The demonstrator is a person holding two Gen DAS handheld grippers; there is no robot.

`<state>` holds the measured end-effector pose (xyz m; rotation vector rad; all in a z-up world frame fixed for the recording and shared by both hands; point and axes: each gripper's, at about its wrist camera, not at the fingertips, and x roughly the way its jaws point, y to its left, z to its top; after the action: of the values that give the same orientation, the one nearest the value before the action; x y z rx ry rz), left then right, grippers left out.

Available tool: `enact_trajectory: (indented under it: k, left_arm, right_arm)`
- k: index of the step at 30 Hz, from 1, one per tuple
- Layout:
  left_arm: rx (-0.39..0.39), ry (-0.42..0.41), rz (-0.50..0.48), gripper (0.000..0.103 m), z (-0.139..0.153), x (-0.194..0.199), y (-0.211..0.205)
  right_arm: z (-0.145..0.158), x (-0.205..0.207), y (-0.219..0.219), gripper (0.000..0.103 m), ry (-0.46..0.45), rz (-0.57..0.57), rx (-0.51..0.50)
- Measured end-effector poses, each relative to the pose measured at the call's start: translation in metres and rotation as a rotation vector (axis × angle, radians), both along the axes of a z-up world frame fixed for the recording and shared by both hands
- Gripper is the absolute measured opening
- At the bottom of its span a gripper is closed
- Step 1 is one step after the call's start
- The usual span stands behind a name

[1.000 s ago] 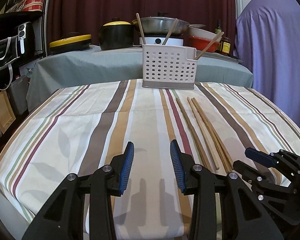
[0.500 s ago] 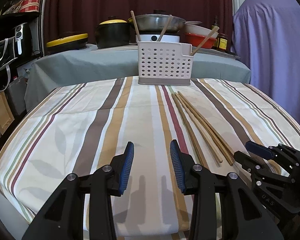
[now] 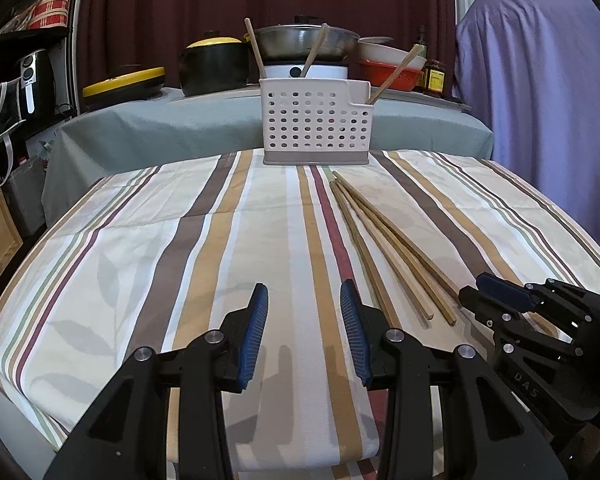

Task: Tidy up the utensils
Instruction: 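Move the left tool to a fourth chopstick and close while the right tool grasps another, then lift the chopstick with the left tool over the holder while the right tool carries its own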

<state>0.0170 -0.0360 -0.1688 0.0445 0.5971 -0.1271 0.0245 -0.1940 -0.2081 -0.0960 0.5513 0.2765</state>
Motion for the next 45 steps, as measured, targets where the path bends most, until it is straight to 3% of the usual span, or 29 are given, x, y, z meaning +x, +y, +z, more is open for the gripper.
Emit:
enact_trajectory:
  k: [23,27,30,45]
  left_arm:
    - [-0.003,0.016,-0.017,0.038,-0.005,0.004,-0.006]
    - [-0.007,0.025,-0.02,0.038,-0.007,0.005,-0.007]
    - [-0.007,0.029,-0.027,0.038,-0.007,0.005,-0.008]
    - [-0.015,0.01,-0.106,0.038,-0.009,0.0,-0.034]
  right_arm:
    - [-0.004,0.008,0.01,0.022,-0.005,0.018,0.016]
    - [-0.005,0.011,0.009,0.01,0.003,0.023,0.02]
    - [-0.006,0.012,0.01,0.008,0.007,0.028,0.024]
    - [0.006,0.0,-0.036,0.007,-0.08,-0.104,0.045]
